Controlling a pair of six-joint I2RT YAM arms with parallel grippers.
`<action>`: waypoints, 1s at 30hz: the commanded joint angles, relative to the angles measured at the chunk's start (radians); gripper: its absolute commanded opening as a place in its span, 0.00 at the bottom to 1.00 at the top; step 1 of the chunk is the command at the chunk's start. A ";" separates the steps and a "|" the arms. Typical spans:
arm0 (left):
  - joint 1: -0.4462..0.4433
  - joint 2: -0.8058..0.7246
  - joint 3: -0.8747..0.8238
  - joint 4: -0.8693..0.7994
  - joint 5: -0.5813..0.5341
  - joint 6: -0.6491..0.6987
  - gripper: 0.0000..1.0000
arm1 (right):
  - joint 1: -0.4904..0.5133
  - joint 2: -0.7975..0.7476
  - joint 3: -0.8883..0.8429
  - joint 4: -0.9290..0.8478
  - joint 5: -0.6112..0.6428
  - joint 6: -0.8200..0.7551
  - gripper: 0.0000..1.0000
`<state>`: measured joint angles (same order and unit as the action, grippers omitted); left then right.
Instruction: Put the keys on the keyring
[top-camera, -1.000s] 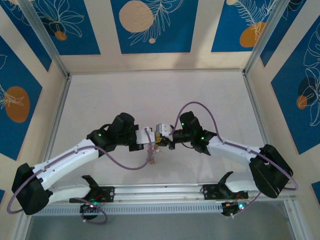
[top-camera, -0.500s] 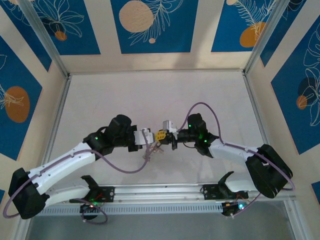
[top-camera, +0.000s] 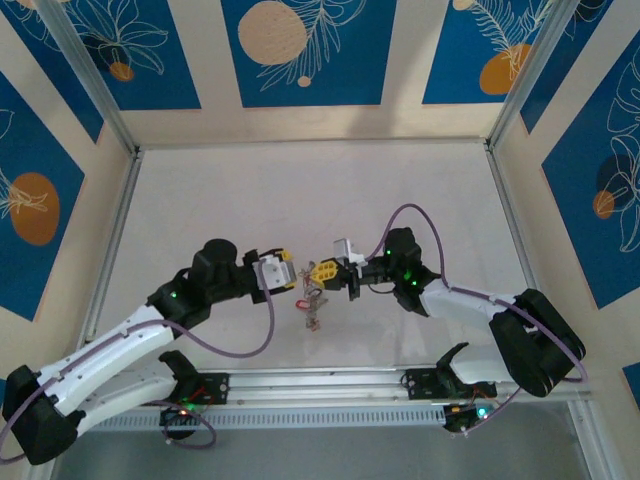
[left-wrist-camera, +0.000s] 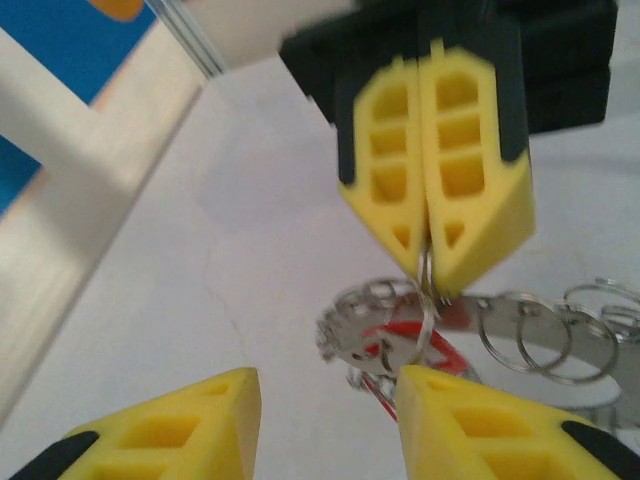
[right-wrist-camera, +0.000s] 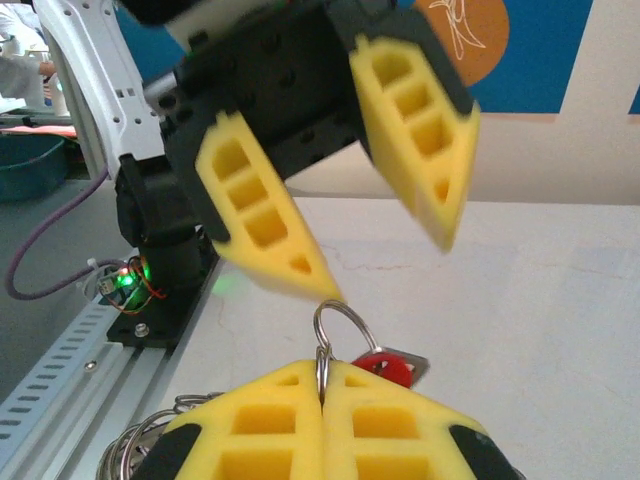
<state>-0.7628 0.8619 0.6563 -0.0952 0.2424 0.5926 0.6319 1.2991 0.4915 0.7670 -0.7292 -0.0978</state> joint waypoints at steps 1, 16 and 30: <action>0.007 -0.002 0.019 0.010 0.074 0.059 0.41 | 0.005 -0.010 0.048 -0.021 -0.041 -0.015 0.00; 0.007 0.085 0.065 -0.065 0.141 0.126 0.22 | 0.017 0.033 0.080 0.007 -0.015 0.035 0.00; 0.007 -0.003 0.016 -0.137 0.124 0.010 0.43 | 0.025 0.031 0.083 -0.017 0.061 0.011 0.00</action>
<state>-0.7593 0.8936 0.6827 -0.1989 0.3588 0.6403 0.6487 1.3300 0.5369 0.7216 -0.6914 -0.0788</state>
